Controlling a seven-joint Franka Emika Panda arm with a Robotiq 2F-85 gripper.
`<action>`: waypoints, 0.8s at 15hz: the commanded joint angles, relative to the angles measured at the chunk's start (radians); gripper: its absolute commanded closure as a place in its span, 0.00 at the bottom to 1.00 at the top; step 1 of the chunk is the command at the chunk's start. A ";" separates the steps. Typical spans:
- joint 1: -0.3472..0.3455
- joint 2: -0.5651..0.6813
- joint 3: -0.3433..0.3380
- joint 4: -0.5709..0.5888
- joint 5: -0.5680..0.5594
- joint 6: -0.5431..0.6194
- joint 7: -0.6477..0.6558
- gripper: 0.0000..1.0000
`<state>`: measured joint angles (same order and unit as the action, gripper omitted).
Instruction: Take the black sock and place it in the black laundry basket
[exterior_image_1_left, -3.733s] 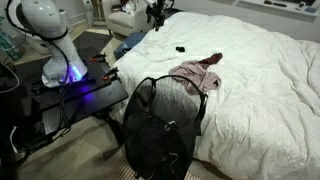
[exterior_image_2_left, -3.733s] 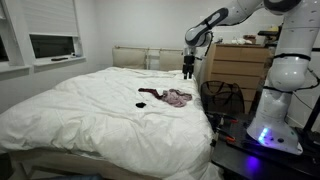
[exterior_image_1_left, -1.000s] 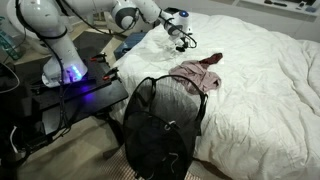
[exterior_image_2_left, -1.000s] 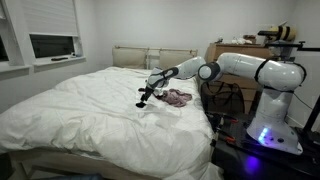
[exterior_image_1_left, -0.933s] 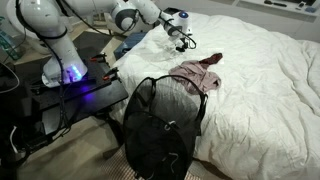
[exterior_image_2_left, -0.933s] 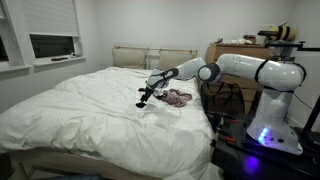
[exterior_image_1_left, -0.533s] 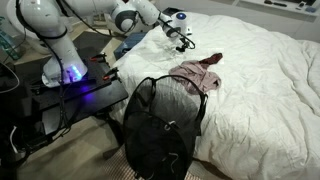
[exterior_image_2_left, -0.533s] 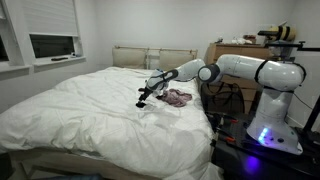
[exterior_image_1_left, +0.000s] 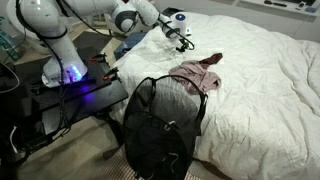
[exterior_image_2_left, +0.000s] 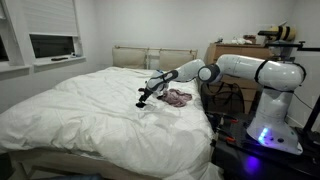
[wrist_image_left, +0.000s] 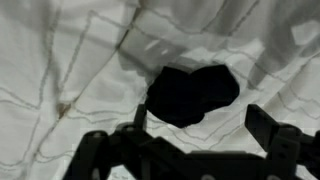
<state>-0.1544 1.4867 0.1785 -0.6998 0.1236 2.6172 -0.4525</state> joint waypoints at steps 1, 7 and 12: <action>-0.005 0.000 0.011 -0.015 -0.001 0.030 -0.008 0.28; -0.010 0.000 0.014 -0.014 0.002 0.034 -0.003 0.73; -0.017 0.000 0.015 -0.012 0.004 0.031 0.003 1.00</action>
<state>-0.1619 1.4868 0.1785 -0.7061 0.1236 2.6269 -0.4496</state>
